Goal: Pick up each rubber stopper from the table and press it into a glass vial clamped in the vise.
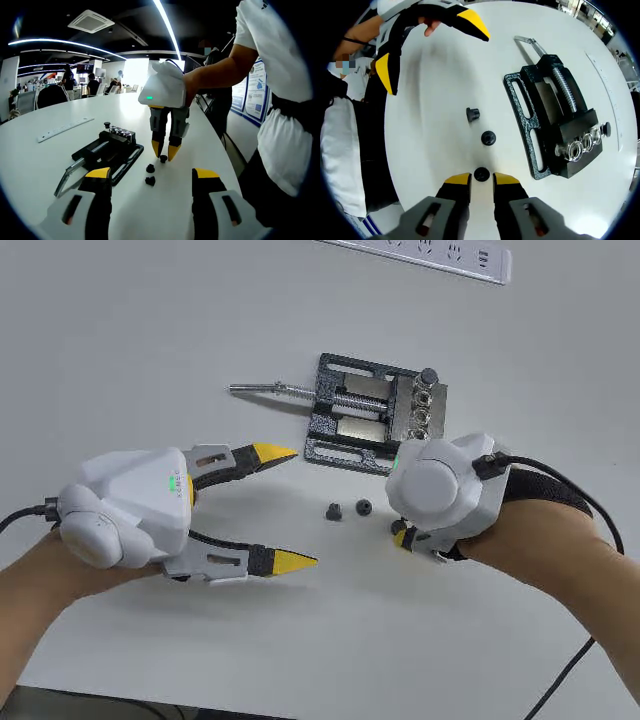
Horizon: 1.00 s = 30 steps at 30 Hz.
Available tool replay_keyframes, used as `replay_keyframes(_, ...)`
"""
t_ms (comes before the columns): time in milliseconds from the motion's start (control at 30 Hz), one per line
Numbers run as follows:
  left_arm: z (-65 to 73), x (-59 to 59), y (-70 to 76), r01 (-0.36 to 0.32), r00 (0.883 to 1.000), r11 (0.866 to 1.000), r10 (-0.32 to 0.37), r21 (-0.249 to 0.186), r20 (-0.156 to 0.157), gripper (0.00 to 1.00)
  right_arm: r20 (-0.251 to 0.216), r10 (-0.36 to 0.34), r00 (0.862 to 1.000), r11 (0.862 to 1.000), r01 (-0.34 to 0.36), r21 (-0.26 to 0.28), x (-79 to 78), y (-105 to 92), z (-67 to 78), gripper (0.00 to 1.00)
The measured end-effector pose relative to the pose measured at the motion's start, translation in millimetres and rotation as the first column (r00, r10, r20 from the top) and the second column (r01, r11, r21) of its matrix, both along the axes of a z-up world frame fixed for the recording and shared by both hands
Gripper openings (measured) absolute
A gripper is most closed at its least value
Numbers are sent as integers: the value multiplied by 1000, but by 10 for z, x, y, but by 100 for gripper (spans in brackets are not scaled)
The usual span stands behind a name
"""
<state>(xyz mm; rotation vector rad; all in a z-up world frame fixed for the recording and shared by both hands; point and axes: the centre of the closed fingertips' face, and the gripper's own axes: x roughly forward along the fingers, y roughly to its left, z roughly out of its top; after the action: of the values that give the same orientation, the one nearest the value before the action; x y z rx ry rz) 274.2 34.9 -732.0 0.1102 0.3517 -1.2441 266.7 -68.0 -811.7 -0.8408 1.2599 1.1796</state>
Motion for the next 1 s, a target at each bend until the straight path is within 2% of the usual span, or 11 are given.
replay_keyframes(333, -8, -13, -33, 4, 1000, 1000, -4, 0, 1, 63, 12, -6, 1000, 999, 6, 37, -7, 19, 76, 17)
replay_keyframes(1000, 22, -26, -49, 2, 1000, 1000, -2, 1, 1, 62, 40, 8, 999, 998, -11, 61, 7, 56, 61, 14)
